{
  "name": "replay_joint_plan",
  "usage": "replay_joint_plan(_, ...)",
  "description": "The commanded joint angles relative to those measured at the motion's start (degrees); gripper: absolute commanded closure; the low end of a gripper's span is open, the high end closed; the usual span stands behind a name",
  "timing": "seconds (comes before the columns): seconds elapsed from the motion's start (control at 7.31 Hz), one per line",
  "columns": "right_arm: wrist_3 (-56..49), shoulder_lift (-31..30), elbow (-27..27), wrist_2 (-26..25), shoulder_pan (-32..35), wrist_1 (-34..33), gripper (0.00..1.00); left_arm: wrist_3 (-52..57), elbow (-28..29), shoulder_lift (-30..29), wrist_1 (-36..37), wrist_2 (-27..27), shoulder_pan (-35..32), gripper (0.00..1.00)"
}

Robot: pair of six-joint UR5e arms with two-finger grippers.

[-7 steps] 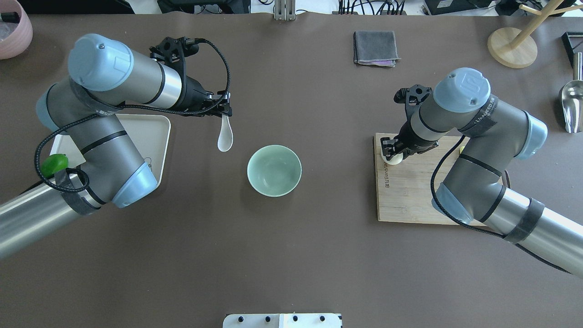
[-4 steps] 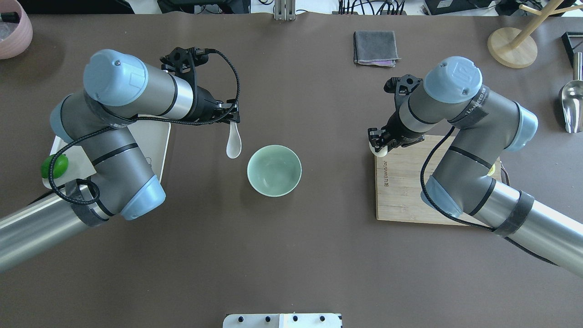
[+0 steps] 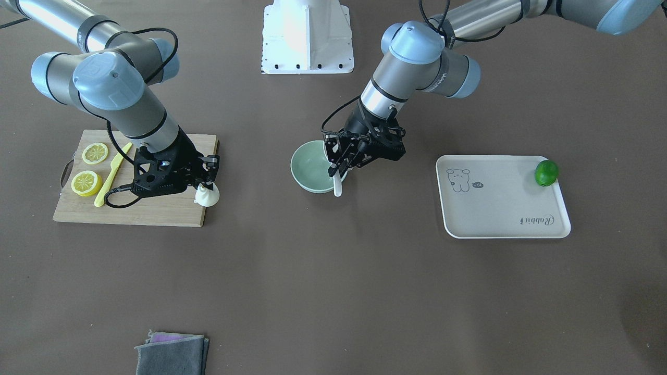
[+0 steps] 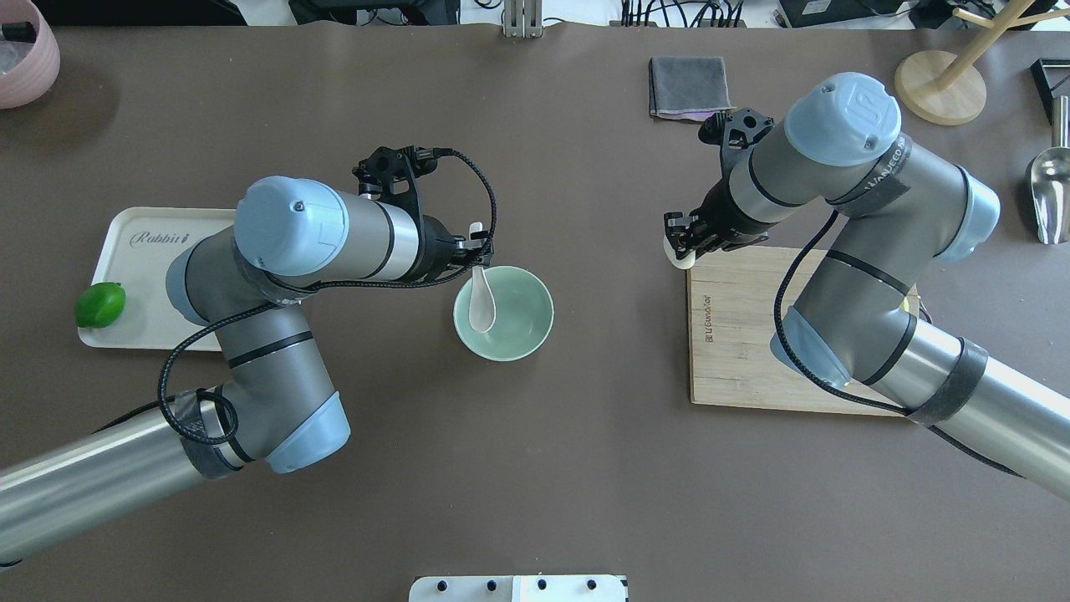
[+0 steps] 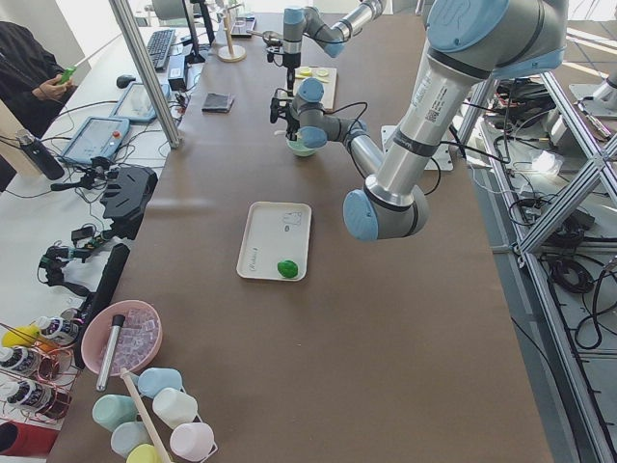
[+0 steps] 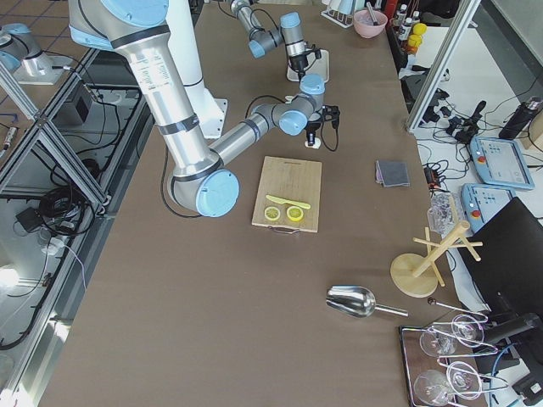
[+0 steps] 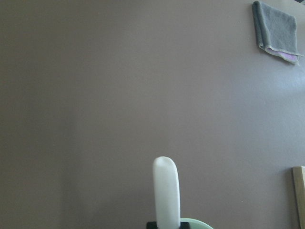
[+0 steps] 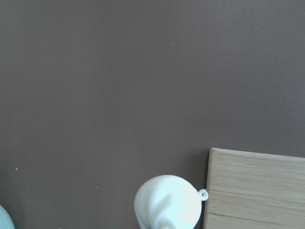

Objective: Put spoon and bun in bowl

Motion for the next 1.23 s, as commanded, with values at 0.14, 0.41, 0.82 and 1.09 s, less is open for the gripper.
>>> replay_joint_plan(0.14, 1.14, 1.57, 1.02, 0.24, 0.15, -0.01, 1.0, -0.91, 2.51, -2.06, -0.22, 0.48, 0.74, 0.68)
replay_joint_plan(0.41, 2.28, 2.88, 1.2, 0.24, -0.2, -0.19, 1.0, -0.65, 2.52, -2.86, -0.04, 0.48, 0.65, 0.02)
replay_joint_plan(0.82, 7.28, 8.14, 0.68, -1.51, -4.75, -0.45, 1.0, 5.63, 1.11, -0.24, 0.83, -4.66, -6.16, 0.02)
replay_joint_plan(1.09, 9.48, 10.79, -0.28, -7.3, -9.94, -0.19, 1.0, 17.5, 1.11, 5.47, 1.79, -14.24, -15.3, 0.02)
